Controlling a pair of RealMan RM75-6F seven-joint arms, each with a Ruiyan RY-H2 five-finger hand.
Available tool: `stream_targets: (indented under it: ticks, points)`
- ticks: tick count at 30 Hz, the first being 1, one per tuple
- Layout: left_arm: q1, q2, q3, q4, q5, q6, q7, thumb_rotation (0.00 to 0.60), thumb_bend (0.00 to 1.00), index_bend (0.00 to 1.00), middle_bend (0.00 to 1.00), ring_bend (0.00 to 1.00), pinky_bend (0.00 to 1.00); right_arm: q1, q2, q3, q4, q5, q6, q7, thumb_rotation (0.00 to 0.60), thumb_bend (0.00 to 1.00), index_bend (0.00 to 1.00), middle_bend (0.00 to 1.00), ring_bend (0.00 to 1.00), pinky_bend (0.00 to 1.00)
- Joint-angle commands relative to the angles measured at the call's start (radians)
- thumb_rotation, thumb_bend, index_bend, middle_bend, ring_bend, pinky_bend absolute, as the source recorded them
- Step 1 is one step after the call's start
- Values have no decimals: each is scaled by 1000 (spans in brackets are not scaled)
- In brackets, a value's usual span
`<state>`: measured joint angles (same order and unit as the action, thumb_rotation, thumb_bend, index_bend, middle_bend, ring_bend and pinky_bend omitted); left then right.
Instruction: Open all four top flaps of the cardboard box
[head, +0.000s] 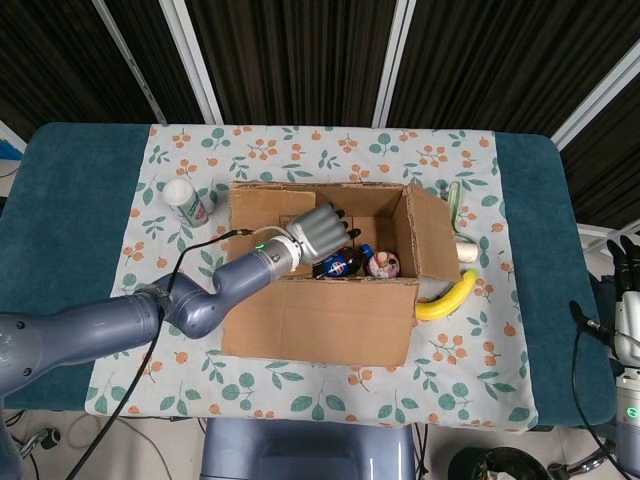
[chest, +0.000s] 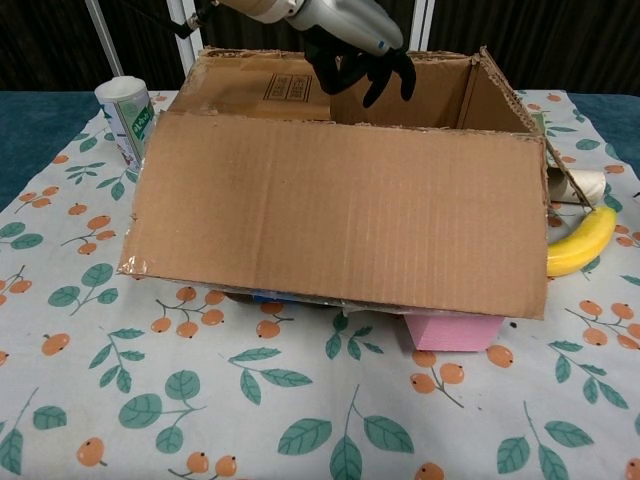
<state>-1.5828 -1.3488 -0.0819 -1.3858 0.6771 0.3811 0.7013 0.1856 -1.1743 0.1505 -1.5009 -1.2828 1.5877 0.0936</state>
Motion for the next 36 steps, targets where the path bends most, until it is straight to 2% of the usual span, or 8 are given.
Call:
stream_targets:
  ticks: [1,6,12,20,25,36]
  points:
    - [-20,-19,22,14,-6,8,-15,600,1000,185,364,232,351,-3,0,4,0,0,-4,3,600,313,5,0,0,225]
    - [-38,-26,52,14,-4,26,-32,600,1000,271,497,335,418,-7,-1,12,0,-5,-12,4,600,313,5,0,0,225]
    - [-54,-11,73,-5,-1,45,-57,600,1000,355,611,423,478,-13,-4,20,0,-11,-17,4,600,313,4,0,0,225]
    - [-71,29,105,-47,10,55,-79,600,1000,388,651,454,500,-18,-4,31,-3,-15,-26,7,600,314,7,0,0,225]
    - [-81,64,106,-77,13,74,-94,600,1000,404,671,468,510,-21,-4,34,-7,-20,-32,8,600,313,9,0,0,225]
    - [-104,218,129,-213,21,101,-104,600,1000,406,674,469,512,-28,-9,39,-10,-27,-45,13,600,314,11,0,0,225]
